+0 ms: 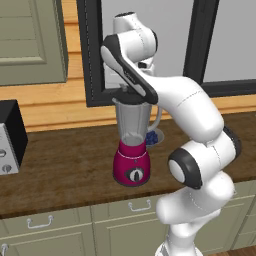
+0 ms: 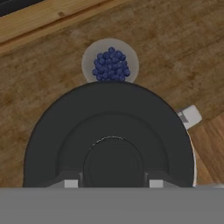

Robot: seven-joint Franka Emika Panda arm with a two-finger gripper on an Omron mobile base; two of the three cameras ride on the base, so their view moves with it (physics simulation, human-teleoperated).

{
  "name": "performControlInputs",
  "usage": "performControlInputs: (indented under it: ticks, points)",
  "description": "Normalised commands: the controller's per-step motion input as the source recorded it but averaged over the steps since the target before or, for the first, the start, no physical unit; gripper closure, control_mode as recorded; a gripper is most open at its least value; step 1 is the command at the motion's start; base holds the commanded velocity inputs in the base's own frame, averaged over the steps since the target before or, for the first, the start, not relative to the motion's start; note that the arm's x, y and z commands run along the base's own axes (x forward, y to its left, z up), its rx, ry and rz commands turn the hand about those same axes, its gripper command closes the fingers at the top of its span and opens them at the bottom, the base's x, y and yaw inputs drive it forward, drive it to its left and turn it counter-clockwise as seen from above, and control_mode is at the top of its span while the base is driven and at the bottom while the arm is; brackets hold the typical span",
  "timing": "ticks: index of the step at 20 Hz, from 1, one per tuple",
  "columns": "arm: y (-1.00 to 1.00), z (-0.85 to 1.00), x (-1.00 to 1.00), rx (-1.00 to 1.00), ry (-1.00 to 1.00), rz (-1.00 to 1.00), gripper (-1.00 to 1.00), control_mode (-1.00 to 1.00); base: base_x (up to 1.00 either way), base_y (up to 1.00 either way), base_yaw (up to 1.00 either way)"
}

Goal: Close the lid blender by securely placing the lid on top.

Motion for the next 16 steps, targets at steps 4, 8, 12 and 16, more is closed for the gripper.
performControlInputs:
  ticks: [4, 8, 12, 16]
  points:
    - [0.00, -0.08, -0.13, 0.00, 0.00, 0.00, 1.00, -1.00, 0.00, 0.00, 0.00]
    - [0.00, -0.19, 0.00, 0.00, 0.00, 0.00, 1.00, -1.00, 0.00, 0.00, 0.00]
    - [0.00, -0.19, 0.00, 0.00, 0.00, 0.00, 1.00, -1.00, 0.00, 0.00, 0.00]
    - [0.00, -0.02, 0.00, -0.01, 0.00, 0.00, 1.00, -1.00, 0.00, 0.00, 0.00]
